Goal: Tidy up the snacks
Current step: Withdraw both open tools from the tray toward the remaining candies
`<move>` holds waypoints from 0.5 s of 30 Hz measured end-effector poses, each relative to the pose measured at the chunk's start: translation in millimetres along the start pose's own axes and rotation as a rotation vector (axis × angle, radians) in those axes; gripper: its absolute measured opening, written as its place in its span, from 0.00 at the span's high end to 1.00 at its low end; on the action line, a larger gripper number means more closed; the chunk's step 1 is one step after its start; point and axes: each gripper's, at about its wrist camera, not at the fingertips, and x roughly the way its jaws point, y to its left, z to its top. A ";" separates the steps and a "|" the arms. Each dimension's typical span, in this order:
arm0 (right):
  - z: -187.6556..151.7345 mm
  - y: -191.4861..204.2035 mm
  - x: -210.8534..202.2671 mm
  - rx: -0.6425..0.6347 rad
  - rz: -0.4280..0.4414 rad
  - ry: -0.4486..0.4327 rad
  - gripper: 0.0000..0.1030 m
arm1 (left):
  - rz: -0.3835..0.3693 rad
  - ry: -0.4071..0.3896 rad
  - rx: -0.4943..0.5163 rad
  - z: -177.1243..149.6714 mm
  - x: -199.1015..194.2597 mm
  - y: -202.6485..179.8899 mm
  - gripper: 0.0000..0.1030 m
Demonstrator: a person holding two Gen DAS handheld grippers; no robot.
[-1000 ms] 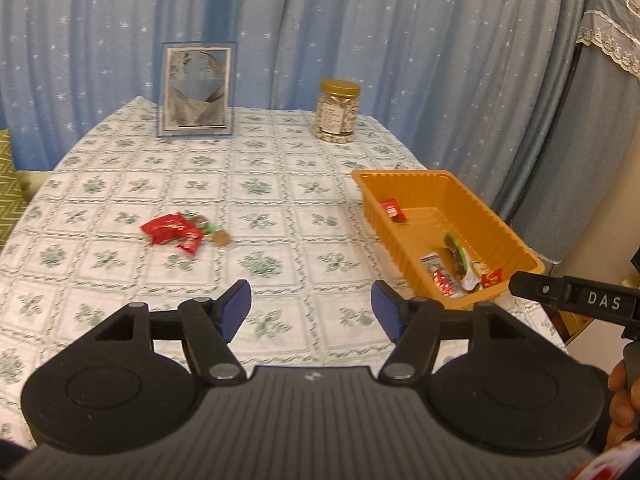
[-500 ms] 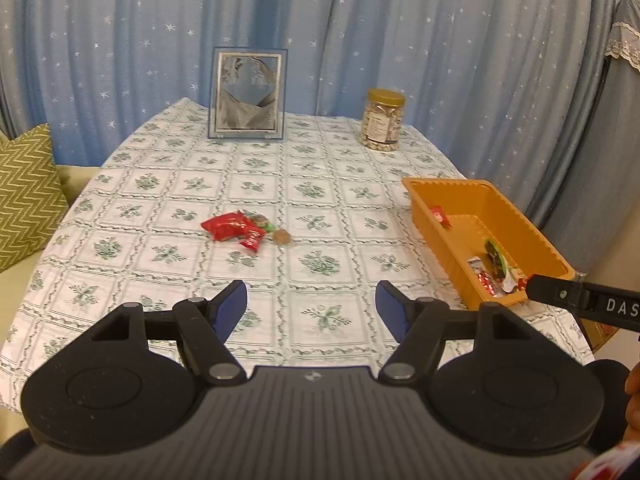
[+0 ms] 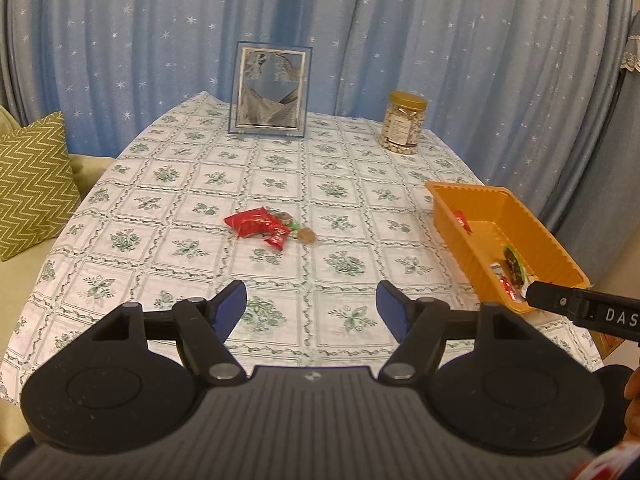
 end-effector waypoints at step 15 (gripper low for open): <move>12.3 50.6 90.5 -0.142 0.115 -0.003 0.33 | 0.063 0.014 0.082 24.6 61.2 54.4 0.33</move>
